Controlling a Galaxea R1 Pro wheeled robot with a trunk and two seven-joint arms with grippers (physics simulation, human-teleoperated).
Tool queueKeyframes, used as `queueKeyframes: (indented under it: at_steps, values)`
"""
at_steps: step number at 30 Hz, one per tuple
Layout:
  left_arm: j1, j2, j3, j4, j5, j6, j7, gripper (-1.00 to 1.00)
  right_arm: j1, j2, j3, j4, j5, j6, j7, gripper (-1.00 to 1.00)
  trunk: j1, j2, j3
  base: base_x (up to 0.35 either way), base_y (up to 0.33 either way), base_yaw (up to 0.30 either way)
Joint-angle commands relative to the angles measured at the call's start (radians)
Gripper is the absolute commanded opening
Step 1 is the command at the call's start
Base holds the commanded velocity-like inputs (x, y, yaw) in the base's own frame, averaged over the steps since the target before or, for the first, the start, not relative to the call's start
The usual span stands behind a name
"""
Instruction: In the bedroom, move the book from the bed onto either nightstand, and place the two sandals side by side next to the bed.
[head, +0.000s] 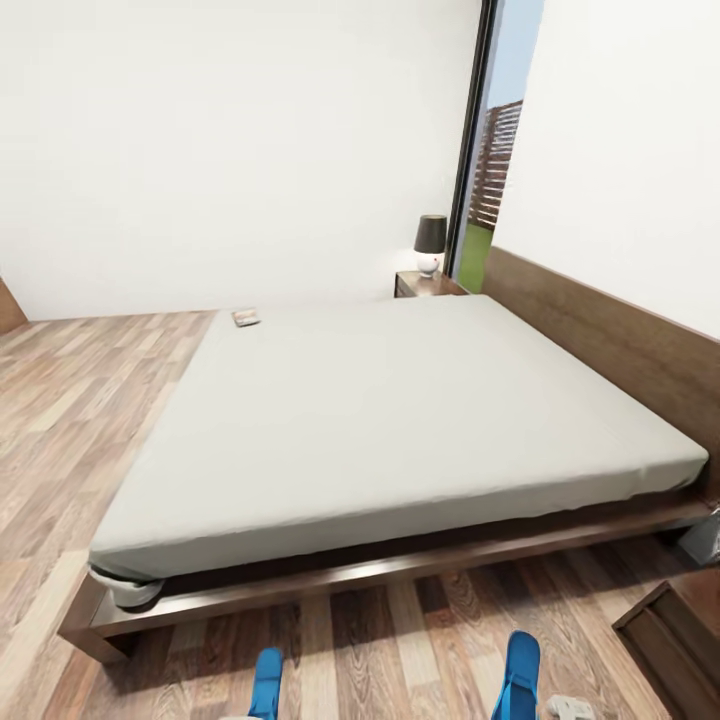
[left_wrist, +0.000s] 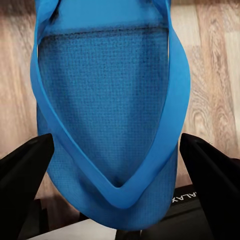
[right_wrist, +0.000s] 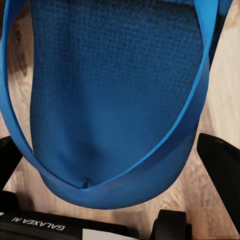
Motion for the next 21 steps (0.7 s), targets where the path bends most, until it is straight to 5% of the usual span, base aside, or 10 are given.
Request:
queueKeyframes:
  at_steps: [1, 8, 21]
  values:
    - [-0.001, 0.000, -0.009, 0.001, 0.009, -0.004, -0.002, -1.00, -0.002, 0.000, 0.008, 0.004, -0.008, -0.007, 0.005, -1.00, -0.001, 0.000, -0.001, -0.304, 0.000, 0.013]
    - [-0.001, 0.000, -0.008, 0.001, 0.009, -0.004, -0.002, -1.00, -0.002, 0.000, 0.008, 0.004, -0.008, -0.007, 0.005, -1.00, -0.001, 0.000, -0.001, -0.138, 0.000, 0.037]
    - [-0.001, 0.000, -0.007, 0.001, 0.009, -0.004, -0.002, -1.00, -0.002, 0.000, 0.008, 0.004, -0.008, -0.007, 0.005, -1.00, -0.001, 0.000, -0.001, -0.002, 0.000, 0.274]
